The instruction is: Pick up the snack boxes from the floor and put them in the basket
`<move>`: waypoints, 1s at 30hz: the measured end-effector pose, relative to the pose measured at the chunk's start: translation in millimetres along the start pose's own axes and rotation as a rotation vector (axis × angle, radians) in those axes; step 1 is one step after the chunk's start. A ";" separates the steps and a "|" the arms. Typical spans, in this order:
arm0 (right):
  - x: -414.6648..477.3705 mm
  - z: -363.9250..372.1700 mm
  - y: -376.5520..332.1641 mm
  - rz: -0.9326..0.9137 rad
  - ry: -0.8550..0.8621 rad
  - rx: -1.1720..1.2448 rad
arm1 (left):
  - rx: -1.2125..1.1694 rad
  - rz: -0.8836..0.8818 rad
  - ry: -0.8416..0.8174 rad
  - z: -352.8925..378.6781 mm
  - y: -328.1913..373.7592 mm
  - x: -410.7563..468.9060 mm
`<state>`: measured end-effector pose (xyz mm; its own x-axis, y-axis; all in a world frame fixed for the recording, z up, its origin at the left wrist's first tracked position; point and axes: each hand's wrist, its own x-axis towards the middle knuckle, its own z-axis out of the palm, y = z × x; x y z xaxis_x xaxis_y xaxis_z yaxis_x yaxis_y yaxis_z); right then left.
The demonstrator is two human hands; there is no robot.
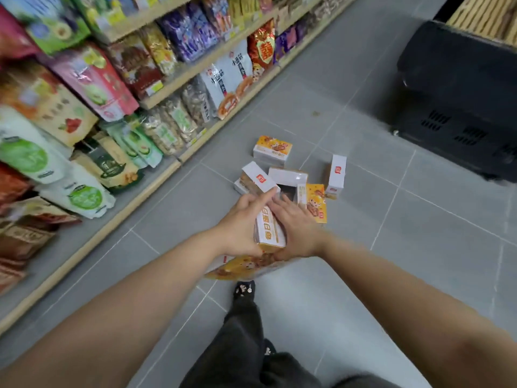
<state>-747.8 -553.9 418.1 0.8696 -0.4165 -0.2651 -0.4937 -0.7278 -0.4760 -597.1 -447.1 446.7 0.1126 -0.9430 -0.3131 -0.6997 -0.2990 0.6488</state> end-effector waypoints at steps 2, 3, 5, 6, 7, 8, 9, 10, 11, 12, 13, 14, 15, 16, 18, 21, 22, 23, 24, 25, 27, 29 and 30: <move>-3.4 -1.9 -28.3 -0.068 -0.094 0.120 | -0.006 -0.034 0.018 -6.7 -1.4 -30.8; -4.4 -2.1 -39.6 -0.067 -0.136 0.209 | -0.033 -0.068 0.028 -9.2 -5.3 -43.1; -4.5 1.3 -62.9 -0.055 -0.200 0.329 | -0.099 -0.153 0.085 -15.0 -13.2 -73.7; -3.9 4.8 -72.1 -0.040 -0.221 0.370 | -0.144 -0.192 0.130 -16.5 -17.8 -88.3; -3.7 8.0 -80.2 -0.023 -0.236 0.411 | -0.194 -0.242 0.185 -16.5 -23.9 -102.7; -3.9 12.0 -89.3 -0.007 -0.252 0.461 | -0.247 -0.296 0.256 -17.0 -29.7 -119.2; -3.5 16.0 -100.5 0.000 -0.271 0.512 | -0.303 -0.363 0.324 -16.5 -39.3 -139.8; -3.3 18.9 -105.9 0.014 -0.278 0.565 | -0.342 -0.407 0.370 -15.2 -47.2 -154.9; -3.6 22.1 -115.9 0.022 -0.281 0.602 | -0.368 -0.467 0.409 -13.5 -57.1 -175.8; -2.6 26.6 -127.8 0.033 -0.293 0.632 | -0.376 -0.518 0.453 -11.2 -67.9 -199.5; -1.7 30.3 -137.3 0.049 -0.296 0.677 | -0.369 -0.581 0.489 -9.9 -78.0 -220.0; 0.4 34.8 -147.1 0.064 -0.300 0.724 | -0.361 -0.640 0.545 -8.8 -87.9 -240.3; 2.9 41.9 -161.7 0.078 -0.312 0.775 | -0.368 -0.709 0.623 -6.1 -102.0 -264.5; 6.1 48.8 -176.2 0.100 -0.330 0.819 | -0.404 -0.756 0.708 -4.1 -115.5 -286.3; 10.1 63.6 -211.0 0.107 -0.391 0.869 | -0.545 -0.790 0.871 -4.3 -131.2 -327.4; 10.3 94.2 -274.5 0.063 -0.508 0.835 | -0.695 -0.795 0.957 -5.9 -147.9 -388.7; 9.9 108.3 -295.9 0.064 -0.525 0.821 | -0.709 -0.797 0.989 -5.3 -158.2 -409.9; 8.7 120.0 -313.4 0.063 -0.524 0.818 | -0.714 -0.801 1.023 -4.3 -169.1 -427.4; 6.4 135.5 -335.5 0.048 -0.534 0.817 | -0.720 -0.805 1.059 -1.3 -179.2 -451.1; 1.4 153.0 -361.5 0.018 -0.549 0.804 | -0.718 -0.821 1.089 1.7 -188.4 -479.4; -4.9 177.4 -394.5 -0.071 -0.559 0.767 | -0.740 -0.852 1.126 6.3 -202.4 -516.4; -13.8 206.1 -443.1 -0.155 -0.583 0.730 | -0.758 -0.897 1.183 11.1 -218.8 -566.4; -16.9 220.2 -465.7 -0.186 -0.584 0.709 | -0.756 -0.921 1.214 13.6 -227.7 -590.6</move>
<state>-531.3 -87.9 459.6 0.8943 0.1528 -0.4206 -0.3948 -0.1728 -0.9024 -513.9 180.0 474.5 0.9444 0.1159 -0.3078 0.3271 -0.4295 0.8418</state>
